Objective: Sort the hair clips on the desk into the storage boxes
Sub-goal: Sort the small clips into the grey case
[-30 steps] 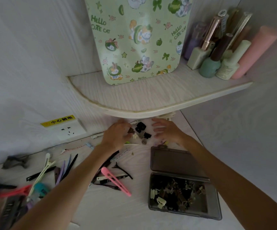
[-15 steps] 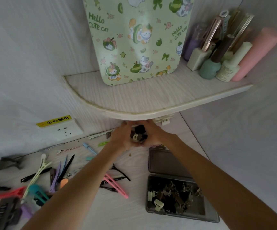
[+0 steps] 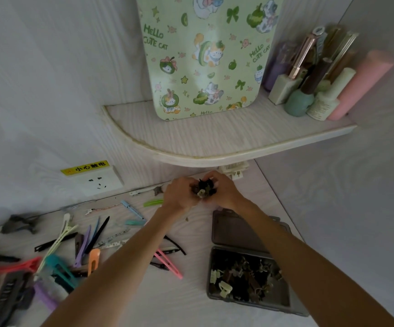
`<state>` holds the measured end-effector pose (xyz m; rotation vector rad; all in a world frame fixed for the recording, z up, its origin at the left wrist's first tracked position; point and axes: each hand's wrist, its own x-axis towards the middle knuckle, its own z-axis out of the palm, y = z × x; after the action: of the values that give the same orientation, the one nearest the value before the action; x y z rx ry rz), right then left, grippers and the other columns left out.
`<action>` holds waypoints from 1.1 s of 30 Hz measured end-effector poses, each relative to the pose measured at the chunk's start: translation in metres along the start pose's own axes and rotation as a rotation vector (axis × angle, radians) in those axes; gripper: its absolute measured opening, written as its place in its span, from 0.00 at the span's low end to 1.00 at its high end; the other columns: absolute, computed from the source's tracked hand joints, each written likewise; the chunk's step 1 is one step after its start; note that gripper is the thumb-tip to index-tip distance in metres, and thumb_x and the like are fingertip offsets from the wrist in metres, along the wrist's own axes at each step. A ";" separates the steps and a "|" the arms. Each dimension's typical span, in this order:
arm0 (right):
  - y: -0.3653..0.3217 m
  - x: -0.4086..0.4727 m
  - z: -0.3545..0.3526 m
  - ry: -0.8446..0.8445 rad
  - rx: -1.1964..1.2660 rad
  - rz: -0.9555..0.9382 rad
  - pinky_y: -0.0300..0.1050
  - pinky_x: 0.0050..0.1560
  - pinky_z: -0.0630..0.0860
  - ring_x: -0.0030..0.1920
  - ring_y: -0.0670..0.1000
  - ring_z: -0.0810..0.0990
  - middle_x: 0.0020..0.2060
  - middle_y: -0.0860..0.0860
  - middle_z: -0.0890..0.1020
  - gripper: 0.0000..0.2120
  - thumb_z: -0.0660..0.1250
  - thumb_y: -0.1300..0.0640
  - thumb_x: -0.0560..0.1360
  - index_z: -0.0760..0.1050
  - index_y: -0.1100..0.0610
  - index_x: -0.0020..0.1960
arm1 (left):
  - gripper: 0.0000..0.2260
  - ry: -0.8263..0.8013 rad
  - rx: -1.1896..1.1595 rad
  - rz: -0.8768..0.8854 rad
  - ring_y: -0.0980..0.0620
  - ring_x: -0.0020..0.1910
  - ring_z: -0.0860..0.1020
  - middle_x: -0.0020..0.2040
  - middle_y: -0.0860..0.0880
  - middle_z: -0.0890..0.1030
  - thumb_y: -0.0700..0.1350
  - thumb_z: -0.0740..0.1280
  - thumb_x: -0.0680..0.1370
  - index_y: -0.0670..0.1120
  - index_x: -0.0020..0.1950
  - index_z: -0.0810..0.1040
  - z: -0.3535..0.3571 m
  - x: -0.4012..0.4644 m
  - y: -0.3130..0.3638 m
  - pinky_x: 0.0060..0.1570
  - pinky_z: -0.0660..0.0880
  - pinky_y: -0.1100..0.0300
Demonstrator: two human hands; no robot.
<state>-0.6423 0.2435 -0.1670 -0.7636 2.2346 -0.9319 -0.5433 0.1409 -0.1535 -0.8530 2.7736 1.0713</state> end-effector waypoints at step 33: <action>0.095 -0.250 -0.025 0.033 -0.603 -0.122 0.48 0.73 0.35 0.74 0.45 0.34 0.73 0.40 0.35 0.32 0.39 0.26 0.70 0.31 0.33 0.69 | 0.26 -0.121 0.256 0.573 0.58 0.73 0.58 0.74 0.57 0.60 0.60 0.58 0.78 0.54 0.74 0.61 0.044 -0.154 0.000 0.71 0.55 0.63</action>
<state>-0.5214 0.4830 -0.1503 -1.1596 2.5461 -0.3062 -0.4193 0.2426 -0.1510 0.0441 3.0243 0.7453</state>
